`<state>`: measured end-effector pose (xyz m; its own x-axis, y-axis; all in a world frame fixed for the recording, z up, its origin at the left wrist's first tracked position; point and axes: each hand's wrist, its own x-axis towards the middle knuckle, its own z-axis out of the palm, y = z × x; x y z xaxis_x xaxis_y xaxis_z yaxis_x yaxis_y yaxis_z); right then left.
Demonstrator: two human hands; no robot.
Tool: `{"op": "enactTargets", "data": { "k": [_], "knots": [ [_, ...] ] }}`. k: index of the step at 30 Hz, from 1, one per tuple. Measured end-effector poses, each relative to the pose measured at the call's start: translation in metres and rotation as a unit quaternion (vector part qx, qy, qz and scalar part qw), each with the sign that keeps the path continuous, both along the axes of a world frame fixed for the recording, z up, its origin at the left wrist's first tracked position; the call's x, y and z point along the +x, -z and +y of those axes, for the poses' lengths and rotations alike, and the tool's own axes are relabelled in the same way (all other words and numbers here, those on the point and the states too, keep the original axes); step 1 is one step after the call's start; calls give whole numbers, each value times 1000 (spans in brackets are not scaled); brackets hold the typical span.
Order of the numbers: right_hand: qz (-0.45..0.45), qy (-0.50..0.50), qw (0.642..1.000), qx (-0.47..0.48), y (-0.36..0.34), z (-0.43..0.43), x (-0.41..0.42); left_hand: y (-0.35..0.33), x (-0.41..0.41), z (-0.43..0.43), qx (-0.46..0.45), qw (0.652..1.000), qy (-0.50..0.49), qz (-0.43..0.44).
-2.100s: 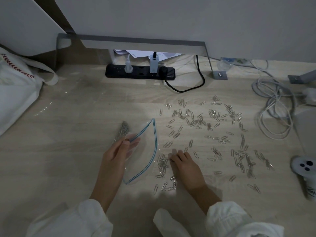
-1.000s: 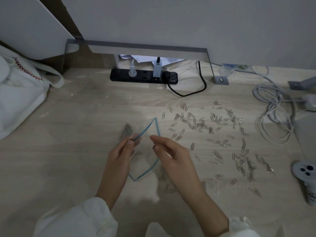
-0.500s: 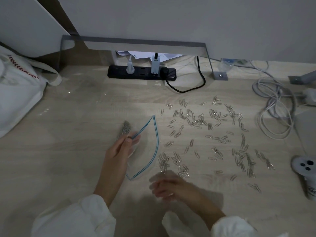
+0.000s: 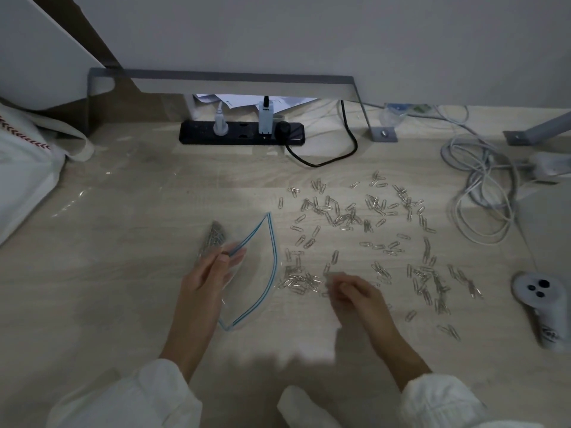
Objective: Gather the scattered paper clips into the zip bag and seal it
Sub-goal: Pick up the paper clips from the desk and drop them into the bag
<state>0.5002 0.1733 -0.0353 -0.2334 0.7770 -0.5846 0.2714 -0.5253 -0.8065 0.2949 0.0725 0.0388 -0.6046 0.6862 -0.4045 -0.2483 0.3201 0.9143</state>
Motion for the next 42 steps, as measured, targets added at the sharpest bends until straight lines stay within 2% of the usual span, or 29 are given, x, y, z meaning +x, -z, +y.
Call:
{"op": "enactTargets", "data": {
  "k": [2,5,7,8,11,12,13,14,16,17,18,19,21,24,27,29,30,33,37,42],
  "knots": [
    [-112,18,986,122,2,7,21,-1,2,1,6,1000,5,-4],
    [-297,34,921,249,11,18,55,0,5,3,3,1000,13,-9],
    [-390,37,889,239,22,25,81,1,8,4,3,1000,15,-11],
    [-429,36,882,193,22,25,89,1,9,4,2,1000,16,-13],
    [-488,18,866,107,28,16,97,2,11,5,-6,1000,22,-5],
    [-488,22,862,136,27,10,91,2,12,5,-8,1000,24,-1],
    [-457,8,872,174,29,4,83,2,12,5,-9,1000,24,0],
    [-431,-56,885,165,37,-1,81,2,12,5,-9,1000,23,0],
    [-384,-145,884,222,43,-11,67,2,13,5,-9,1000,19,-2],
    [-384,-164,885,204,36,-13,57,2,13,5,-10,1000,16,-3],
    [-406,-161,873,218,28,-14,46,2,13,5,-13,1000,14,-2],
    [-392,-182,870,238,24,-18,38,2,13,5,-16,1000,13,0],
    [-320,-190,896,243,24,-26,24,2,13,4,-15,1000,9,-3],
    [-268,-174,918,234,26,-27,16,-1,13,4,-4,1000,2,-14],
    [-303,-113,913,250,21,-22,19,-1,11,3,2,1000,-3,-14],
    [-364,-109,887,263,22,-21,26,0,10,2,5,1000,-3,-12],
    [-374,-114,884,254,23,-21,29,0,9,2,8,1000,-4,-13],
    [-334,-118,918,177,24,-20,28,0,9,2,16,999,-16,-24],
    [-284,-118,933,186,26,-18,15,-1,9,1,14,1000,-19,-20],
    [-249,-152,935,203,27,-11,-10,0,6,-1,3,1000,-21,-16]
  ]
}}
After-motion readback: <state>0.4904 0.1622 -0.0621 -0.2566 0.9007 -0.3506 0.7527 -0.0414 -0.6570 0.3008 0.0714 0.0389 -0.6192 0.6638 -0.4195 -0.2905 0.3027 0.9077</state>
